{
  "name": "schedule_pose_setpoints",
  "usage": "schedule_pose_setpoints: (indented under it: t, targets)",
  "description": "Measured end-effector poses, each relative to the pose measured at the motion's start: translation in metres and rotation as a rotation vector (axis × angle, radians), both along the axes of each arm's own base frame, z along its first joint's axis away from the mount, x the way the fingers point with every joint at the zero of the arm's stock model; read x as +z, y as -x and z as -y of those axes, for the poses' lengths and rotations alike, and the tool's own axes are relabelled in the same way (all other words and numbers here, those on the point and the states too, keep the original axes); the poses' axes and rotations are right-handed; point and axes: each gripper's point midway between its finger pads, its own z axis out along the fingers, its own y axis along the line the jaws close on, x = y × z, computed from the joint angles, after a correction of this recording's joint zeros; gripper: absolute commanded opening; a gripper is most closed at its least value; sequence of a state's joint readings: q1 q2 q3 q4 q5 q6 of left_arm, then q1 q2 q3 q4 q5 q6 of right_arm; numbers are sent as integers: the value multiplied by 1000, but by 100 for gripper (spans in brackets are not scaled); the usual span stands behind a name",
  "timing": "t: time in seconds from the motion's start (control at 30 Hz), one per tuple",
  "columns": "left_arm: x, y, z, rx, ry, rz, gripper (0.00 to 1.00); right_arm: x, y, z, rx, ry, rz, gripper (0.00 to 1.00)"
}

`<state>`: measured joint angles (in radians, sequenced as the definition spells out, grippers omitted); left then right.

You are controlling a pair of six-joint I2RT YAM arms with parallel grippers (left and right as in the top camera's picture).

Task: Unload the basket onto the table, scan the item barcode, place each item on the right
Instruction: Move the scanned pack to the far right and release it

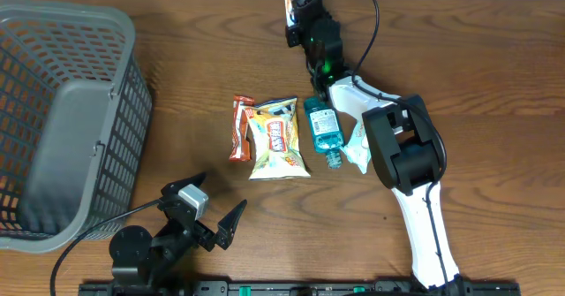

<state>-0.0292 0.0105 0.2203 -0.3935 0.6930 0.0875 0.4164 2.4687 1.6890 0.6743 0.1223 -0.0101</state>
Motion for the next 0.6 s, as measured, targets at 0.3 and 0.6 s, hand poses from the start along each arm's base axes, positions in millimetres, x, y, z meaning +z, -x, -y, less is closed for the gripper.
schedule_pose_setpoints:
  t: [0.3, 0.6]
  targets:
    - [0, 0, 0, 1, 0, 0, 98, 35, 26, 58, -227, 172, -243, 1]
    - [0, 0, 0, 0, 0, 0, 98, 161, 84, 259, -720, 255, -312, 1]
